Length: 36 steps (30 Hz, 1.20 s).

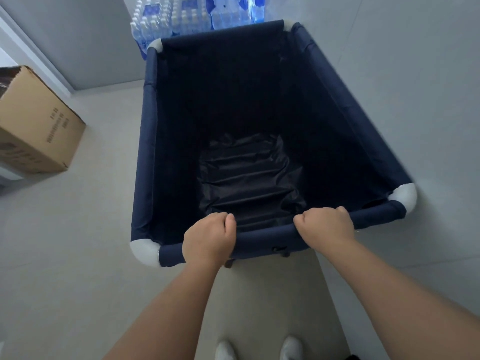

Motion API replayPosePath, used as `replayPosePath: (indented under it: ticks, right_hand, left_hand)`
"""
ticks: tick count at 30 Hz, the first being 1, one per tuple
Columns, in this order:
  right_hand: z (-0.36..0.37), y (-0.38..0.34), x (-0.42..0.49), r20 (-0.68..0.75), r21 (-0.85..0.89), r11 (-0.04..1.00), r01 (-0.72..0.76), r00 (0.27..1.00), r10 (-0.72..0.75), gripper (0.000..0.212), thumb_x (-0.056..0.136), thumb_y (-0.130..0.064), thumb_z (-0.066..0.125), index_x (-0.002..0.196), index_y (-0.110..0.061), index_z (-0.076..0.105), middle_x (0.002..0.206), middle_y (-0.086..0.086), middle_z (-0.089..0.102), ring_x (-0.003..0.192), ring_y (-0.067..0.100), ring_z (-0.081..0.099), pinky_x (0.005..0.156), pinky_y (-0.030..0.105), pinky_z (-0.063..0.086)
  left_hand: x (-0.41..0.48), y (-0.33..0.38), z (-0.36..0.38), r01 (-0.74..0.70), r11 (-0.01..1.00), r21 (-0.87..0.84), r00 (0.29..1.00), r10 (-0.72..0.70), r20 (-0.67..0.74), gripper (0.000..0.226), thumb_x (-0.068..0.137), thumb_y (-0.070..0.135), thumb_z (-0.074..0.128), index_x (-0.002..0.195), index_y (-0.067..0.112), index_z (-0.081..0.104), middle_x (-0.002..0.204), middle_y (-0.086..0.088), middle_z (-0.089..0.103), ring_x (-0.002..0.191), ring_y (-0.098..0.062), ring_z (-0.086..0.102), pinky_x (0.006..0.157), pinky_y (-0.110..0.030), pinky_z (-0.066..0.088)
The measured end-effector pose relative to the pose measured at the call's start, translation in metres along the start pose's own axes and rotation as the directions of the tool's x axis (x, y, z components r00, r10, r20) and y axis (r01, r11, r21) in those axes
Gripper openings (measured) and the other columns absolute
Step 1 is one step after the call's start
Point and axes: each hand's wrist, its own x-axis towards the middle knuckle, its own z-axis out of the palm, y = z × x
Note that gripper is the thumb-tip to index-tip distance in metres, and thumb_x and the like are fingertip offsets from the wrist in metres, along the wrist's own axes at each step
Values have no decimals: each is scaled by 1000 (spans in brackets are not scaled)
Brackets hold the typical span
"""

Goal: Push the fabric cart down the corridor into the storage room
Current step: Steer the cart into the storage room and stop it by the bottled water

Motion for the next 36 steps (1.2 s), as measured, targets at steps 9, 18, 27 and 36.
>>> replayPosePath:
  ticks: [9, 18, 27, 36]
  right_hand:
    - [5, 6, 3, -87, 152, 973, 173, 983, -161, 83, 87, -73, 0, 110, -36, 70, 107, -8, 70, 102, 20, 59, 92, 41, 35]
    - [-21, 4, 31, 346, 265, 962, 57, 926, -150, 88, 83, -86, 3, 103, -31, 69, 96, -3, 71, 92, 22, 63, 72, 40, 41]
    - [-21, -4, 45, 349, 162, 958, 237, 894, -280, 44, 105, -43, 15, 141, -43, 41, 134, 10, 59, 127, 32, 48, 116, 57, 20]
    - [-29, -6, 49, 472, 303, 944, 130, 840, -268, 61, 91, -62, 15, 139, -44, 49, 145, 5, 51, 130, 29, 46, 113, 47, 25]
  left_hand:
    - [7, 9, 5, 114, 990, 78, 993, -111, -41, 18, 86, 26, 44, 79, 29, 61, 77, 10, 60, 66, -13, 53, 58, -35, 45]
    - [21, 9, 2, 61, 986, 153, 998, -60, -13, 19, 90, 27, 43, 87, 22, 62, 87, 6, 64, 73, -17, 53, 66, -39, 44]
    - [27, 4, 2, 14, 986, 169, 999, -7, -39, 24, 91, 30, 40, 92, 23, 63, 91, 8, 64, 83, -16, 53, 76, -35, 40]
    - [22, 0, -1, -15, 992, 129, 999, 18, -28, 22, 90, 33, 38, 89, 27, 58, 91, 11, 60, 82, -13, 51, 76, -33, 38]
